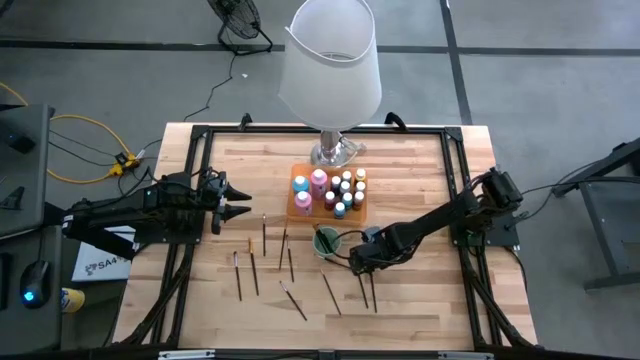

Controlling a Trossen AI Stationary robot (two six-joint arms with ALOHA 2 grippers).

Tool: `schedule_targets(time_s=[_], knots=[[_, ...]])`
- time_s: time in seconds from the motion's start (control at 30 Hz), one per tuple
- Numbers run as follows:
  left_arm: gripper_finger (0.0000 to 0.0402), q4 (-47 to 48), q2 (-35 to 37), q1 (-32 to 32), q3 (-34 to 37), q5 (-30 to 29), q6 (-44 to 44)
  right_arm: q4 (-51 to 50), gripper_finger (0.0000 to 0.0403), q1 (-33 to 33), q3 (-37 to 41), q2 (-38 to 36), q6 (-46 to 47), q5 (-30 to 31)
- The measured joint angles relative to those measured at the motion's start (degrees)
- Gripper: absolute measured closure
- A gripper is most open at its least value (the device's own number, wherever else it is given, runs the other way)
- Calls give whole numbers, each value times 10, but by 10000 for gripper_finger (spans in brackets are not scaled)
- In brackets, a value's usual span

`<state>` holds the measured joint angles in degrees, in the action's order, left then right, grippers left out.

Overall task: Pick & Place Paint Supplies
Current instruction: Put the gray paintbrushes into the green cup

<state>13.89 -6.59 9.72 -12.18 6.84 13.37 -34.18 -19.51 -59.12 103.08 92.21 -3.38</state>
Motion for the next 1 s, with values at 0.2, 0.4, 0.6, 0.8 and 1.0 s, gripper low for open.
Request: schedule_targets(time_s=[0.2,0.4,0.6,0.8,1.0], knots=[[229,0,0,0,0,0,0,-2,254,1,0,1,17,-1],[229,0,0,0,0,0,0,-2,264,0,-1,11,25,-9],[229,0,0,0,0,0,0,-2,302,0,-1,20,21,-19],[229,0,0,0,0,0,0,-3,324,0,0,21,21,-19],[229,0,0,0,0,0,0,-5,325,-5,0,22,44,-21]])
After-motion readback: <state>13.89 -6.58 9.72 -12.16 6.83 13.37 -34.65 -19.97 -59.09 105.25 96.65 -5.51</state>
